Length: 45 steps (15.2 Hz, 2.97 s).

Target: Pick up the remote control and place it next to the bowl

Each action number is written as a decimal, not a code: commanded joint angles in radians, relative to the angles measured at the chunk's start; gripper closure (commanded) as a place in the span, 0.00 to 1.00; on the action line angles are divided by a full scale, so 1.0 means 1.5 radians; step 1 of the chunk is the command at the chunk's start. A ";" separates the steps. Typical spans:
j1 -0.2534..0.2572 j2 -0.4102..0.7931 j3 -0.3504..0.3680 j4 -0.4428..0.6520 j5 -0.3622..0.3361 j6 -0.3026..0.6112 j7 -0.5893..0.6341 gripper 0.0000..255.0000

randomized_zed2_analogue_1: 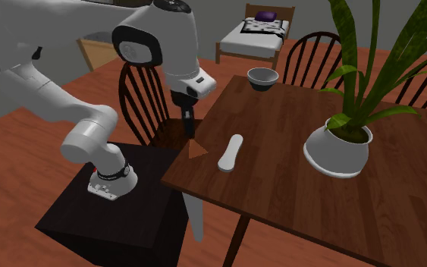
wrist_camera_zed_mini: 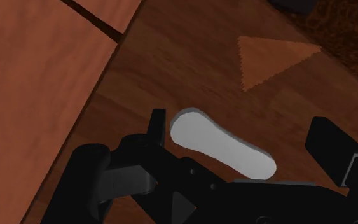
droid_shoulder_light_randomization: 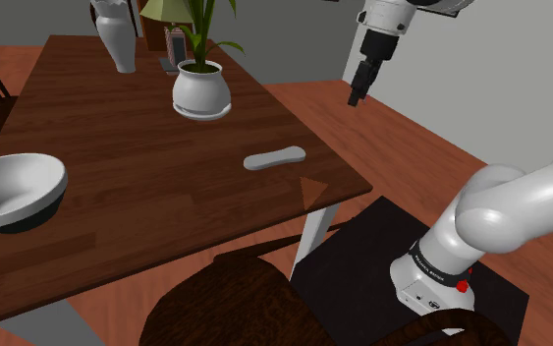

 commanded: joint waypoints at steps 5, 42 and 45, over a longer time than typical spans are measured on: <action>0.056 0.117 -0.009 0.000 -0.015 0.117 -0.159 0.00; 0.155 0.438 0.024 0.022 -0.038 0.424 -0.490 1.00; 0.155 0.438 0.024 0.022 -0.038 0.424 -0.490 1.00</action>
